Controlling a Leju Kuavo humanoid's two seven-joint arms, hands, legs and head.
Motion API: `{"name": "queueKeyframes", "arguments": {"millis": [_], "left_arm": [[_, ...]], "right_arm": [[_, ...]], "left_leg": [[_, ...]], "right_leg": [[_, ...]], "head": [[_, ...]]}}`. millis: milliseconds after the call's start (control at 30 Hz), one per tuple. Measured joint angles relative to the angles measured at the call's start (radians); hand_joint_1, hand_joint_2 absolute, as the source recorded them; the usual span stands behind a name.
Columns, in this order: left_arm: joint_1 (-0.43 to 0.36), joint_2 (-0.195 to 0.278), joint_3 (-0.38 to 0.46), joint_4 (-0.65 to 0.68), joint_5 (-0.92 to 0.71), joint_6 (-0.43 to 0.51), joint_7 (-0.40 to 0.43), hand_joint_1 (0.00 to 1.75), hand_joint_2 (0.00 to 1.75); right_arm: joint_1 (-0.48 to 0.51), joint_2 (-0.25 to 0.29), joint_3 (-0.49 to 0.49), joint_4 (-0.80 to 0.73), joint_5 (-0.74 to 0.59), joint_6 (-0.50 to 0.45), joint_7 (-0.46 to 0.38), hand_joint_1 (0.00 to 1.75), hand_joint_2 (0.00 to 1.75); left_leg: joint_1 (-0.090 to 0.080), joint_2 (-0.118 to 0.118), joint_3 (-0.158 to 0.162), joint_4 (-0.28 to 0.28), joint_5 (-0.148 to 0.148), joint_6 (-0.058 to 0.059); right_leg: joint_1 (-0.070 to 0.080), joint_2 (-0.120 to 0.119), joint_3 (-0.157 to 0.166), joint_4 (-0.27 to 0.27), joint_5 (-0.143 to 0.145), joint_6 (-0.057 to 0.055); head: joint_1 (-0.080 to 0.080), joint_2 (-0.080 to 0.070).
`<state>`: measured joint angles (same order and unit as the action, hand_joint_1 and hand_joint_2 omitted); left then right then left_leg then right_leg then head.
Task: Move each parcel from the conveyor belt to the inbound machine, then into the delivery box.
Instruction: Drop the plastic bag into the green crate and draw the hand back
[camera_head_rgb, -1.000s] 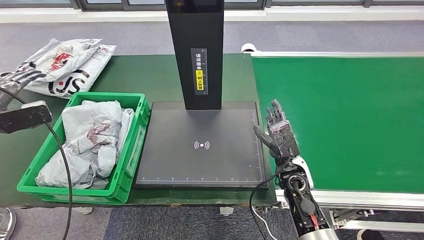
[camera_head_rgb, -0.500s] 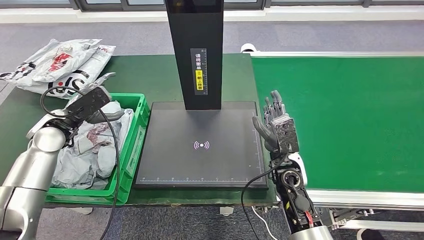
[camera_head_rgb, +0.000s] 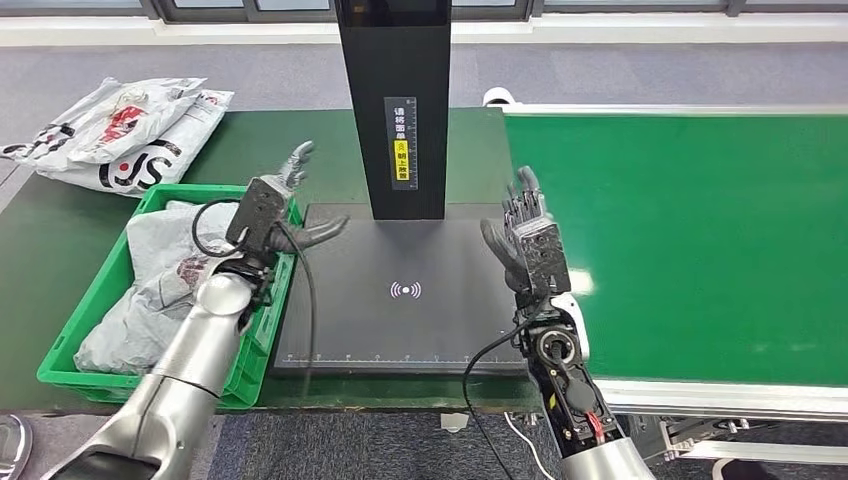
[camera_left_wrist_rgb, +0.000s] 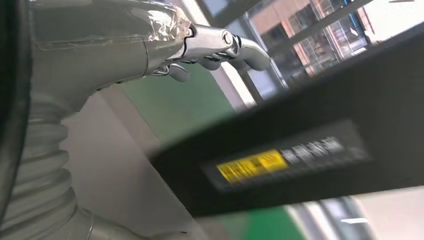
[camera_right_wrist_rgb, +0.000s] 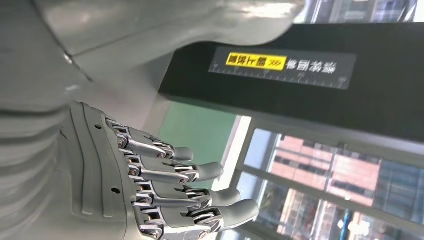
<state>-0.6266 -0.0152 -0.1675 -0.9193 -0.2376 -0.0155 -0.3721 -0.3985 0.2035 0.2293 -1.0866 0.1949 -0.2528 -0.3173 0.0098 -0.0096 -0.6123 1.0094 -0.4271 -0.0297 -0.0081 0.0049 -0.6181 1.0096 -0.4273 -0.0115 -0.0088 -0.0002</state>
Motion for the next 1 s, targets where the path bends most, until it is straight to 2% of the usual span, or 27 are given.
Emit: {"name": "queueKeyframes", "arguments": {"millis": [67, 300, 500, 700, 1000], "left_arm": [[0.007, -0.051, 0.000, 0.009, 0.045, 0.033, -0.008, 0.00, 1.75], [0.046, -0.181, 0.000, 0.027, 0.085, 0.133, -0.040, 0.00, 1.75], [0.075, -0.263, -0.017, 0.060, 0.106, 0.189, -0.049, 0.00, 1.75], [0.128, -0.313, -0.033, 0.074, 0.126, 0.284, -0.108, 0.00, 1.75], [0.140, -0.327, -0.033, 0.106, 0.163, 0.289, -0.152, 0.00, 1.75]], "right_arm": [[-0.002, 0.005, 0.012, 0.014, 0.008, -0.031, 0.003, 0.00, 1.75], [-0.001, 0.041, 0.047, 0.034, 0.066, -0.130, 0.018, 0.00, 1.75], [0.005, 0.064, 0.056, 0.039, 0.068, -0.190, 0.024, 0.00, 1.75], [0.045, 0.080, 0.058, 0.039, 0.090, -0.266, 0.003, 0.00, 1.75], [0.073, 0.083, 0.058, 0.040, 0.063, -0.271, -0.046, 0.00, 1.75]], "left_leg": [[0.000, 0.000, 0.000, 0.000, 0.000, 0.000], [0.001, 0.000, 0.000, 0.000, 0.000, 0.000], [0.000, 0.000, 0.000, 0.000, -0.001, 0.000], [0.000, 0.000, 0.000, 0.000, -0.001, 0.001], [0.000, 0.001, 0.000, 0.000, -0.001, 0.001]], "right_leg": [[-0.001, 0.000, 0.000, 0.000, 0.000, 0.000], [-0.002, 0.000, -0.001, 0.000, -0.001, 0.000], [-0.002, 0.000, -0.001, 0.000, -0.002, 0.001], [-0.002, 0.000, -0.001, 0.000, -0.002, 0.001], [-0.001, 0.000, -0.001, 0.000, -0.002, 0.001]], "head": [[0.000, 0.000], [0.000, 0.000], [0.000, 0.000], [0.000, 0.000], [0.000, 0.000]]}}
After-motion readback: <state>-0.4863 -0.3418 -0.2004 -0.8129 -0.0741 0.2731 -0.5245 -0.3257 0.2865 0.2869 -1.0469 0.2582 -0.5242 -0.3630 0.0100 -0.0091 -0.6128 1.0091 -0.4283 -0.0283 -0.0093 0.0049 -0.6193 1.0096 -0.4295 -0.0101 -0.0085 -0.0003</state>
